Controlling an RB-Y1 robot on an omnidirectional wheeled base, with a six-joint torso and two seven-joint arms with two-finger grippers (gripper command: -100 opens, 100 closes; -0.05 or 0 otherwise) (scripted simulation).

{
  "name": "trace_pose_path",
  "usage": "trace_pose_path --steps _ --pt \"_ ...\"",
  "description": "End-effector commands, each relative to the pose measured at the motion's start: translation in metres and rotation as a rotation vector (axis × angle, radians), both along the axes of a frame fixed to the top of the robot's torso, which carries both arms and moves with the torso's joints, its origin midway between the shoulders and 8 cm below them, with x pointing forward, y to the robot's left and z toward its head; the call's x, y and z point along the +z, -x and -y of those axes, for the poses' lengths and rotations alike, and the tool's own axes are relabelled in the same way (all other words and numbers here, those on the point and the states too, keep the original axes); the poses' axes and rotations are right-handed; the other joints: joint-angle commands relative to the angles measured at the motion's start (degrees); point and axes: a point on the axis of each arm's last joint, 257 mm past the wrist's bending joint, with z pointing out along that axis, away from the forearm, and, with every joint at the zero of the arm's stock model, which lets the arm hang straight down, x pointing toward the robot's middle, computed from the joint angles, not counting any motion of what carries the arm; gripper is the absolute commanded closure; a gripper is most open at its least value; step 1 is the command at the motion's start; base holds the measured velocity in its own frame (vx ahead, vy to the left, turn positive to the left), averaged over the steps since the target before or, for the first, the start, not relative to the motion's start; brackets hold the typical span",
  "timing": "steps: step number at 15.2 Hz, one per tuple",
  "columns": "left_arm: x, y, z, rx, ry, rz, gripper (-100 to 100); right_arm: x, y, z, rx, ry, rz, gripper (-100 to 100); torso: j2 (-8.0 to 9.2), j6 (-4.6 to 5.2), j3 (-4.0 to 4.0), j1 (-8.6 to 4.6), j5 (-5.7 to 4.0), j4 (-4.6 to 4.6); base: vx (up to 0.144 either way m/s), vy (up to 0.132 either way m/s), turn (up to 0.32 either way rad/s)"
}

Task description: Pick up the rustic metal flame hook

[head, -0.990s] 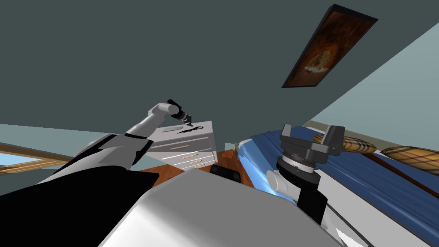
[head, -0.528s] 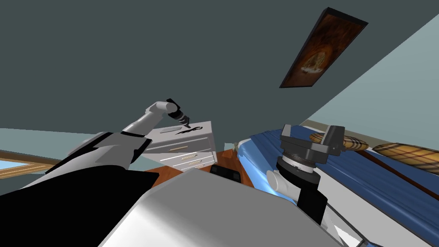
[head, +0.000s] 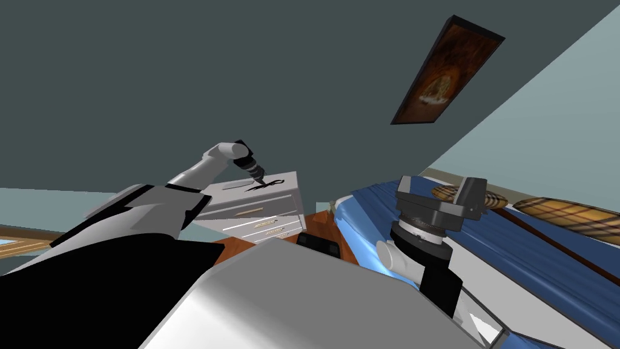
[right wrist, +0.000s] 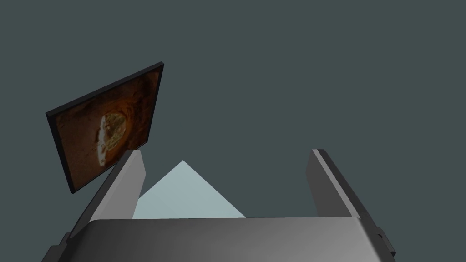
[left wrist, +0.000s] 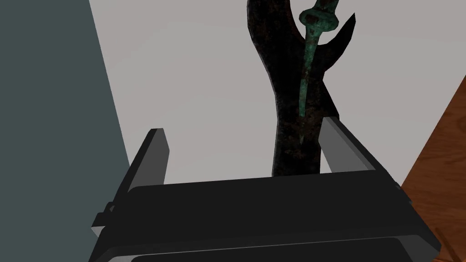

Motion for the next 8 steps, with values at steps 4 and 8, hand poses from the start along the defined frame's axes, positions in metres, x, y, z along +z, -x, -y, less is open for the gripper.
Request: trace_pose_path --steps 4,8 --pt "-0.009 0.033 -0.002 0.043 0.034 -0.139 -100 0.0 0.0 0.0 0.0 0.0 0.0 0 -0.02 0.0 -0.01 0.0 0.0 0.0 0.007 -0.002 -0.049" --pt "-0.015 0.052 -0.002 0.059 0.047 -0.216 -100 0.0 0.0 0.0 0.0 0.0 0.0 0 -0.01 -0.01 -0.01 0.0 0.01 0.0 0.008 -0.002 -0.028"
